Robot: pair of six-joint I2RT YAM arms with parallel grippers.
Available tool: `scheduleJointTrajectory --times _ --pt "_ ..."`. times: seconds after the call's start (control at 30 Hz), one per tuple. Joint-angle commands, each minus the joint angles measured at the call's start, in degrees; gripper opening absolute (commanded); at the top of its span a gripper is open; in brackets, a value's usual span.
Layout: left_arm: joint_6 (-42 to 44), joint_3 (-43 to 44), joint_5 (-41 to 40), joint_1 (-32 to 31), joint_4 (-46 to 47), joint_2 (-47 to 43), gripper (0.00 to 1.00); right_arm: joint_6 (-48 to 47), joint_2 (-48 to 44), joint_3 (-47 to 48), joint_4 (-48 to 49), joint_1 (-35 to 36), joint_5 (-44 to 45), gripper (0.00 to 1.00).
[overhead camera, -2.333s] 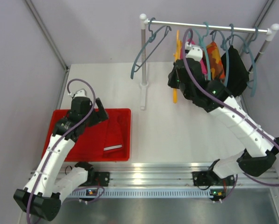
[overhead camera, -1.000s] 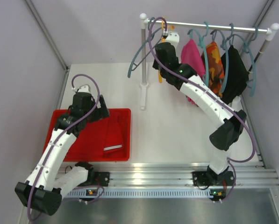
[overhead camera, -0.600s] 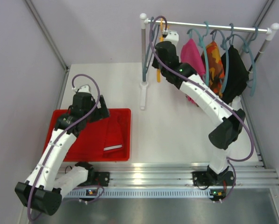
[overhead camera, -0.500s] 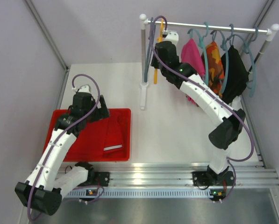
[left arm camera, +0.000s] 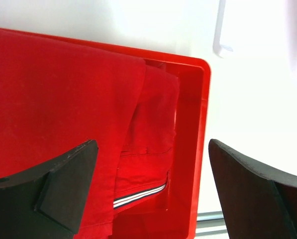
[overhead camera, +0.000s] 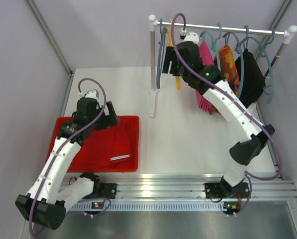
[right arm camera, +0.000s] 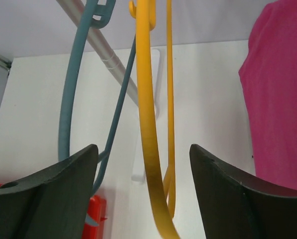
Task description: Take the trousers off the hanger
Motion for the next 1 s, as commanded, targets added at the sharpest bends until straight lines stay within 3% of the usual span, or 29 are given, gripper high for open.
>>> scheduleJointTrajectory --times 0.0,0.17,0.37,0.6,0.73,0.87,0.97 --pt "1.3 3.29 3.08 0.3 1.57 -0.64 0.98 -1.68 -7.71 4.01 -5.1 -0.8 -0.67 0.76" --pt "1.82 4.17 5.18 0.21 1.84 -0.9 0.98 -3.53 -13.5 4.71 -8.87 -0.8 -1.37 0.8" --pt "3.23 4.78 8.71 0.21 3.68 -1.96 0.98 -7.39 -18.34 4.02 -12.31 -1.85 4.69 0.86" --pt "2.53 4.26 8.98 0.21 3.33 -2.48 0.98 -9.33 -19.85 0.85 -12.05 -10.63 -0.57 0.92" --pt "2.0 2.33 6.96 0.21 2.98 -3.45 0.98 -11.35 -20.02 -2.39 -8.02 -13.89 -3.47 0.93" --pt "-2.98 0.39 -4.78 0.21 1.93 -4.86 0.98 -13.02 -20.29 -6.26 -3.54 -15.83 -4.79 0.96" --pt "-6.42 -1.19 -7.28 0.21 2.19 -4.86 0.98 -13.37 -19.5 -7.5 -2.21 -17.85 -6.02 0.96"
